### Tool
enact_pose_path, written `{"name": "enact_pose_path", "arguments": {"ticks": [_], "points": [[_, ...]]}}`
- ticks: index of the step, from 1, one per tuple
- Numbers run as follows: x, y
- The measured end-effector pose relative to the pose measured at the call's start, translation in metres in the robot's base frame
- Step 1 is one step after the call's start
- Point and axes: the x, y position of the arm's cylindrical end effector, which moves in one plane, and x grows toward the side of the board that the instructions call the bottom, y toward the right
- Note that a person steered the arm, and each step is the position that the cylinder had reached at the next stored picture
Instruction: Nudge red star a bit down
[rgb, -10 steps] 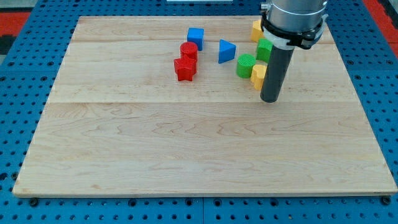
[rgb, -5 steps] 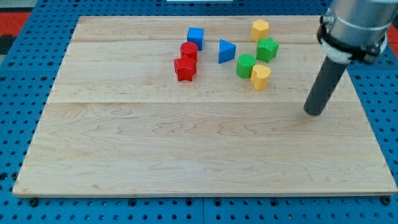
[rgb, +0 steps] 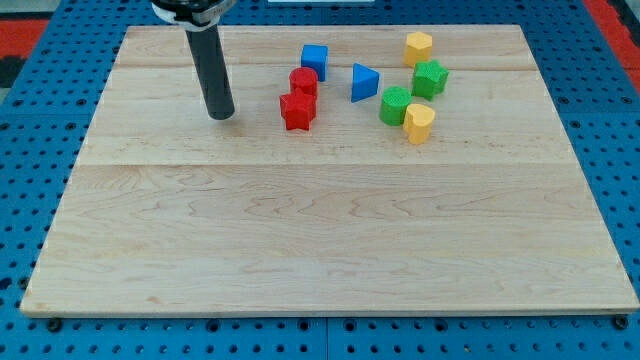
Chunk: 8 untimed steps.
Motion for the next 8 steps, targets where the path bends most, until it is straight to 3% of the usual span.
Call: {"name": "enact_pose_path", "arguments": {"ticks": [2,3,4,5,7,8], "points": [[0.025,0.052],[0.033,0.024],[0.060,0.064],[0.087,0.063],[-0.058,-0.032],[-0.090,-0.056]]}}
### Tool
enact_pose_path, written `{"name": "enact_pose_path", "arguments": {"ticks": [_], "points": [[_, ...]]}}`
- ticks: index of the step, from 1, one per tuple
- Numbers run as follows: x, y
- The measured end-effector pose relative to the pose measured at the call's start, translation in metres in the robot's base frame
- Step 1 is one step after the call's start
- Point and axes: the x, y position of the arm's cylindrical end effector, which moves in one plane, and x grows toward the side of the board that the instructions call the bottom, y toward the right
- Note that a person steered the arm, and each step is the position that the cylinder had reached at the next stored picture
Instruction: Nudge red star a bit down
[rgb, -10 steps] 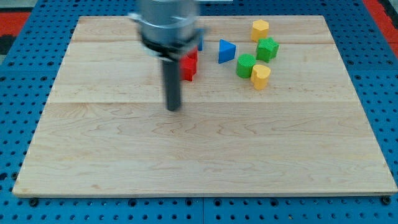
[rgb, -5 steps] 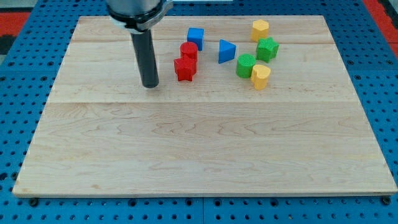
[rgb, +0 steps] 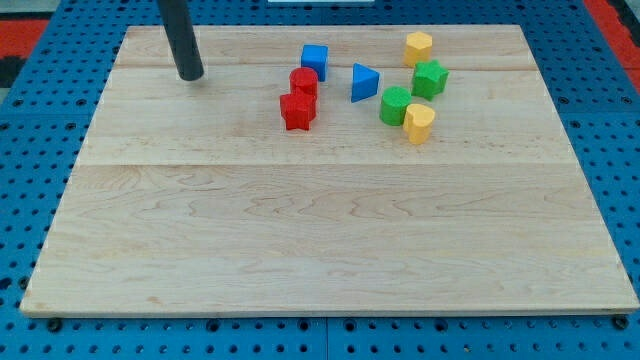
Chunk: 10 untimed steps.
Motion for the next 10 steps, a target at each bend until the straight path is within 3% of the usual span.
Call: {"name": "enact_pose_path", "arguments": {"ticks": [1,2,4,6,7,8,10], "points": [[-0.047,-0.002],[-0.076,0.035],[-0.070,0.038],[0.013,0.073],[0.003,0.119],[0.004,0.122],[0.097,0.126]]}}
